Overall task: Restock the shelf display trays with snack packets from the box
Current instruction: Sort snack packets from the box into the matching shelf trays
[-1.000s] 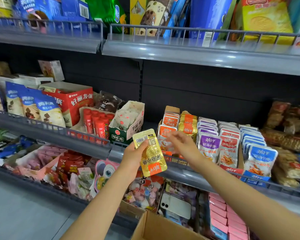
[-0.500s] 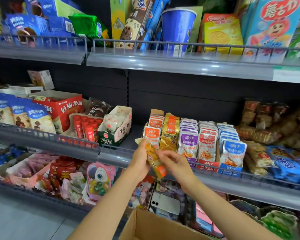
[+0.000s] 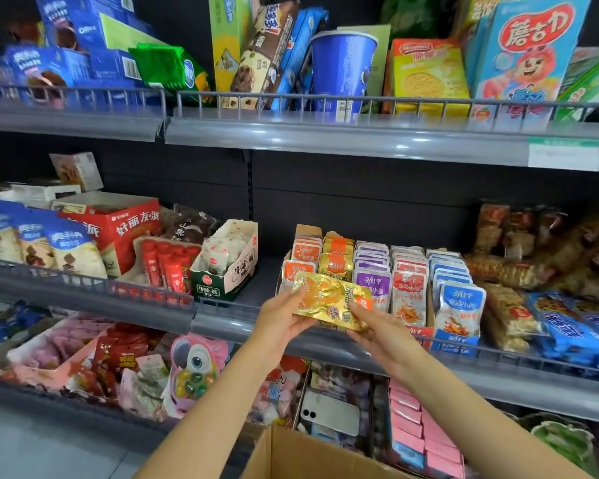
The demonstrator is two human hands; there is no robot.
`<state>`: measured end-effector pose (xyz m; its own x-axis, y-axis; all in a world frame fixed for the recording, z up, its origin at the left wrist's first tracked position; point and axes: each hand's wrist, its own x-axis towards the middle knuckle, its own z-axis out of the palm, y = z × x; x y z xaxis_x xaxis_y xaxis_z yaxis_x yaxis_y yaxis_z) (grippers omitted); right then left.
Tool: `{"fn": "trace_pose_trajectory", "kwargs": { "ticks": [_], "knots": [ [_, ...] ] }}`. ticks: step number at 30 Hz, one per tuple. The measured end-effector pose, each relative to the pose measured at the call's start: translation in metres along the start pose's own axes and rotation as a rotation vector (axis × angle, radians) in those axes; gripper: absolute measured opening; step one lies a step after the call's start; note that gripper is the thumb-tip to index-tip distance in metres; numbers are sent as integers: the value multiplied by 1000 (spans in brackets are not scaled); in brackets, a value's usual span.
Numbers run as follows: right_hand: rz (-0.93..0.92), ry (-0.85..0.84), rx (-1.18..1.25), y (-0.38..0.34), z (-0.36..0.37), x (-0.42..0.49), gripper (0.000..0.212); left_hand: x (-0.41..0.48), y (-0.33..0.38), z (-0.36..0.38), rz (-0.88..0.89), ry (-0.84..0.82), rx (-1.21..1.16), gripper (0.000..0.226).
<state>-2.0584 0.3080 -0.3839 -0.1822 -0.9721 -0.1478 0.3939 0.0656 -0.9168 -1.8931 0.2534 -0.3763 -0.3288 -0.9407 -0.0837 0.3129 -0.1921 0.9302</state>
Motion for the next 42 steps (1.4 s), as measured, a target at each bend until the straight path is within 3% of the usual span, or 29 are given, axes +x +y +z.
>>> {"fn": "trace_pose_trajectory", "kwargs": {
  "ticks": [4,7,10,14,17,20,24,30,37,42],
  "knots": [
    [-65,-16,-9,-9,3,11,20,1,-4,0,-120,-161,-284,21],
    [-129,17,-97,-21,5,22,18,8,-7,-4,-110,-178,-273,20],
    [-303,96,-393,-43,2,37,17,24,-13,-12,114,-44,258,19],
    [-566,183,-746,-82,2,68,24,48,-20,-31,465,59,817,41],
    [-629,183,-1030,-97,5,98,28,59,-26,-37,554,-16,1234,47],
    [-524,92,-1261,-89,10,120,27,65,-32,-36,537,-60,1439,50],
    [-417,44,-1490,-70,15,136,35,73,-44,-38,517,-73,1519,51],
    [-334,83,-1616,-60,11,148,42,76,-49,-41,520,-71,1548,54],
    [-481,124,-1621,-60,7,125,44,61,-51,-37,515,-82,1514,53],
    [-647,58,-1453,-59,-3,80,45,35,-56,-34,546,-98,1473,54]
  ]
}}
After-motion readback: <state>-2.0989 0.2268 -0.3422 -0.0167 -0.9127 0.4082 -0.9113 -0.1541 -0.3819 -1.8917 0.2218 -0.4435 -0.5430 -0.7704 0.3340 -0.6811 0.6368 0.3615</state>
